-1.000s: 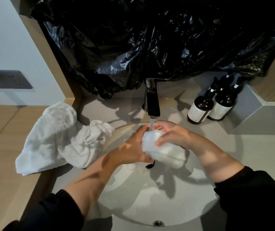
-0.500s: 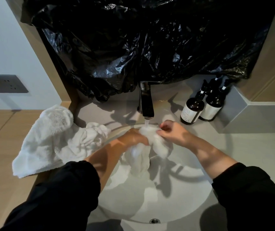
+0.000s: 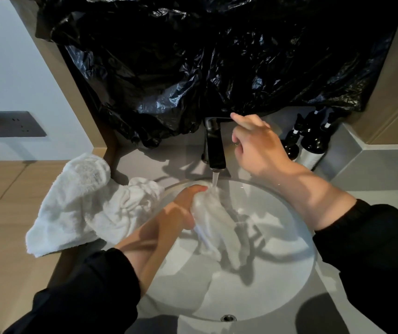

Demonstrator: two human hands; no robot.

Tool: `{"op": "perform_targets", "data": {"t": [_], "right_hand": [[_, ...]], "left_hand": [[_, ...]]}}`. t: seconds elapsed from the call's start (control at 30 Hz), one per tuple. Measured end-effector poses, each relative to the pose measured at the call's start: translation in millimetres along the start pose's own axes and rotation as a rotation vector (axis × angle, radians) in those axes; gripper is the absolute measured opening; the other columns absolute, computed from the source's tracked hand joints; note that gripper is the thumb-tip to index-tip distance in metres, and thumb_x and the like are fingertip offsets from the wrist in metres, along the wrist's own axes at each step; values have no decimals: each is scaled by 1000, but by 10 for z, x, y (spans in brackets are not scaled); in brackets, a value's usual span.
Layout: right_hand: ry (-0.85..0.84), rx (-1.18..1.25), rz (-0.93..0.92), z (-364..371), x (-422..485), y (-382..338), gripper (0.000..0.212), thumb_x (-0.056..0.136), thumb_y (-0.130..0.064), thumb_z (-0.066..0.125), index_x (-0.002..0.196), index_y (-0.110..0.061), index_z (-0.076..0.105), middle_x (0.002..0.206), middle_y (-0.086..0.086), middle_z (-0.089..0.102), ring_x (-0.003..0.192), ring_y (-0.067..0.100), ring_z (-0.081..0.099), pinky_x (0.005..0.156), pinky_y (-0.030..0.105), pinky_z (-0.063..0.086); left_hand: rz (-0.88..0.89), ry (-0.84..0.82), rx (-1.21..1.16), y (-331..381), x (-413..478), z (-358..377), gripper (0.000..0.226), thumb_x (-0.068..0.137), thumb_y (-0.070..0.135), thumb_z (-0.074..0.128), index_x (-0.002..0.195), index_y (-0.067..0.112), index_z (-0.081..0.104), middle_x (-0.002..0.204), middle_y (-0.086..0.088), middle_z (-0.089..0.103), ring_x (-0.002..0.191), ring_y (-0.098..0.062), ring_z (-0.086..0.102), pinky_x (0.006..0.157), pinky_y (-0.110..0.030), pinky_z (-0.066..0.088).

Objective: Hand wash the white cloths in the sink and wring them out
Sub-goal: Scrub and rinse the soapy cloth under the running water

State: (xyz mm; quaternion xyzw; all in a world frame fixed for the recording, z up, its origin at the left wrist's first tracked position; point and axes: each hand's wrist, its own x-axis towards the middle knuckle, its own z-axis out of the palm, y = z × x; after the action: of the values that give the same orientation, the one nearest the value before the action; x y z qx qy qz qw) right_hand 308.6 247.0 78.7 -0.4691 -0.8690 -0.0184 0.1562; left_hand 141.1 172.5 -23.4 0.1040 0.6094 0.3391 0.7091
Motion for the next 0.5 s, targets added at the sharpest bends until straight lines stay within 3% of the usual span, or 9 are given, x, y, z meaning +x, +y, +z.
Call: {"op": "perform_targets", "data": {"t": [0.03, 0.13, 0.23, 0.3, 0.37, 0.43, 0.5], "right_hand": [[8, -3, -11, -18, 0, -10, 8, 83, -8, 54, 89, -6, 59, 151, 8, 38, 126, 38, 42, 96, 43, 43], [34, -4, -40, -70, -39, -22, 5, 82, -4, 56, 81, -1, 60, 149, 12, 41, 124, 33, 43, 103, 38, 33], [-22, -17, -62, -40, -125, 34, 6, 77, 0, 58, 74, 0, 64, 140, 16, 51, 117, 34, 50, 102, 37, 34], [-27, -11, -129, 35, -199, 103, 6, 70, 3, 59, 67, 0, 63, 132, 21, 57, 108, 37, 56, 95, 43, 42], [40, 51, -159, 70, -266, 182, 9, 71, 1, 57, 73, 1, 65, 132, 19, 57, 113, 34, 55, 94, 42, 44], [107, 233, -18, 97, -393, 250, 13, 80, -1, 54, 84, -3, 66, 130, 6, 58, 115, 21, 50, 93, 32, 40], [152, 520, 298, 231, -563, 353, 16, 86, -5, 51, 81, -10, 66, 106, -1, 65, 93, 11, 55, 81, 28, 42]], "left_hand": [[3, -14, 22, 4, -25, 8, 20, 80, 32, 68, 87, 13, 70, 88, -11, 66, 85, -28, 61, 90, -35, 45], [-55, -27, 50, 6, -10, -4, 64, 51, 32, 85, 110, 14, 69, 112, -12, 68, 105, -31, 63, 97, -44, 45], [-16, -19, 115, 44, -71, -9, 52, 65, 27, 80, 112, 10, 67, 111, -15, 68, 107, -33, 62, 98, -46, 46], [-10, -38, 157, 69, -91, -42, 59, 61, 22, 82, 116, 8, 65, 115, -15, 68, 110, -34, 62, 100, -50, 45], [-4, -104, 219, 97, -106, -80, 64, 57, 16, 82, 118, 6, 65, 117, -15, 68, 112, -34, 61, 103, -51, 43], [11, -196, 327, 115, -189, -101, 39, 71, 9, 74, 110, 4, 67, 113, -14, 69, 110, -34, 62, 103, -49, 43], [38, -226, 445, 135, -245, -150, 28, 77, 5, 69, 105, 4, 67, 109, -16, 68, 104, -35, 62, 100, -48, 46]]}}
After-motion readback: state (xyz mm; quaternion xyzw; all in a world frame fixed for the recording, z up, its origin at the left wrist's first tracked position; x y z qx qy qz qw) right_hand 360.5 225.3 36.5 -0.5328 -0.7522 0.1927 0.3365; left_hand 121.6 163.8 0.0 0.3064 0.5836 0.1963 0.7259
